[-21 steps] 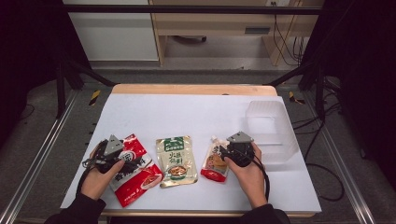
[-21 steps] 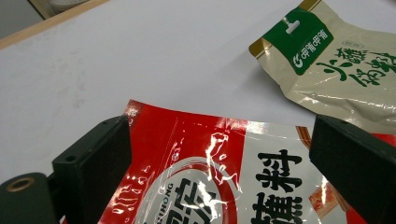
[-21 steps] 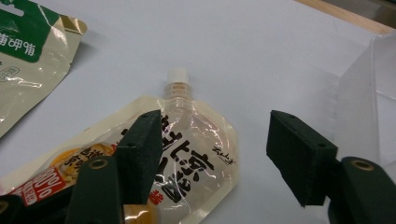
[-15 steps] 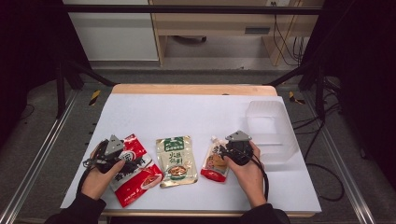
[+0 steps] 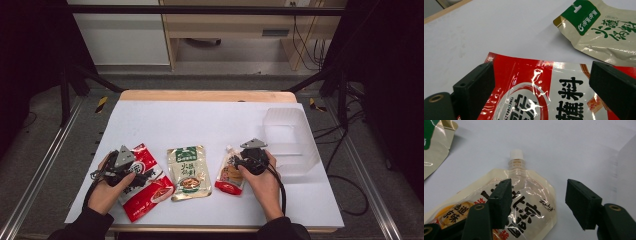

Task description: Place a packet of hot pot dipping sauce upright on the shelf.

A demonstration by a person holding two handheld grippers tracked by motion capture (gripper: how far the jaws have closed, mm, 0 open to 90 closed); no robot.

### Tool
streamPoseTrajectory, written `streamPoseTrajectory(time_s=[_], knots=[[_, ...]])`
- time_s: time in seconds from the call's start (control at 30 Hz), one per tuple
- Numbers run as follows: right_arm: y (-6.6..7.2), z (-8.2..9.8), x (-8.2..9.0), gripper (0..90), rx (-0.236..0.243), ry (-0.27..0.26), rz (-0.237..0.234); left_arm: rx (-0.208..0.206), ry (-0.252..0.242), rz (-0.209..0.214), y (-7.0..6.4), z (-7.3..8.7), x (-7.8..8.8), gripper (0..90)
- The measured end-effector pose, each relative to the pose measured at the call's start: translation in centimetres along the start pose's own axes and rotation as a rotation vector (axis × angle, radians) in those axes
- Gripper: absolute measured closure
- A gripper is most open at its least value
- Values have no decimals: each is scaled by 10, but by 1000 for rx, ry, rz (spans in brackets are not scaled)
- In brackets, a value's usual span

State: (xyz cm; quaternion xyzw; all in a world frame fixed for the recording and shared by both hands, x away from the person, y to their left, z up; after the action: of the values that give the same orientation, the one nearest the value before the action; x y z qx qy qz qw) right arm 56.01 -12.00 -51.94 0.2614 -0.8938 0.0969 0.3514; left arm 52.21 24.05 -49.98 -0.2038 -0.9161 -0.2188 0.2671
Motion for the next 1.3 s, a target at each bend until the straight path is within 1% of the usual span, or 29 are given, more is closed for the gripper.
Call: streamPoseTrajectory(time_s=[0.03,0.23,0.3,0.4,0.5,0.6,0.63,0.73,0.77,0.83,0.97,1.0,1.07,1.13,1.23,1.27,1.3], knots=[[0,0,-1,374,-12,2,-5,-1,0,0,0,0,0,66],[0,2,-4,350,-18,18,-12,-10,2,1,-1,0,0,66],[1,4,-6,334,-37,29,-27,-15,5,0,-2,0,-1,66],[0,4,-7,332,-30,33,-27,-16,7,3,-2,0,0,66],[2,6,-8,321,-38,46,-34,-21,7,2,-2,0,-1,66],[2,7,-10,311,-33,53,-40,-24,8,4,-3,0,0,66],[2,7,-10,311,-48,53,-44,-25,8,4,-3,0,0,68],[2,8,-11,312,-57,55,-50,-37,16,6,-3,1,0,71],[3,9,-11,326,-75,60,-66,-37,16,6,-3,1,-1,71],[3,10,-12,331,-76,64,-69,-39,18,7,-3,1,-1,71],[5,11,-12,396,-87,67,-91,-41,21,8,-3,1,-1,71],[6,11,-11,424,-83,71,-98,-41,21,8,-4,1,-1,71],[7,11,-10,474,-64,74,-96,-42,21,7,-3,1,-1,71],[9,11,-9,541,-49,78,-99,-41,21,7,-3,1,-1,71],[10,11,-7,673,-20,82,-98,-42,22,8,-3,1,-1,71],[11,11,-6,714,-20,81,-98,-42,22,9,-4,1,-1,71],[10,10,-5,747,-7,78,-97,-42,22,10,-4,1,-1,71]])
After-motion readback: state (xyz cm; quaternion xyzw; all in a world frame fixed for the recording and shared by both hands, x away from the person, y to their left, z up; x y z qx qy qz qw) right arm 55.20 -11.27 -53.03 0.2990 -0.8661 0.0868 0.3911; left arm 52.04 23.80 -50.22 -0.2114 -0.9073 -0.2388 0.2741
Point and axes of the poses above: each handheld gripper's, and its own axes: x roughly backward along the jaws, z roughly out of its underside, y roughly to its left, the point moved 8 cm from there along -x, roughly forward along the jaws, and after that the axes turned 11 degrees about -z, right-handed, at the moved point
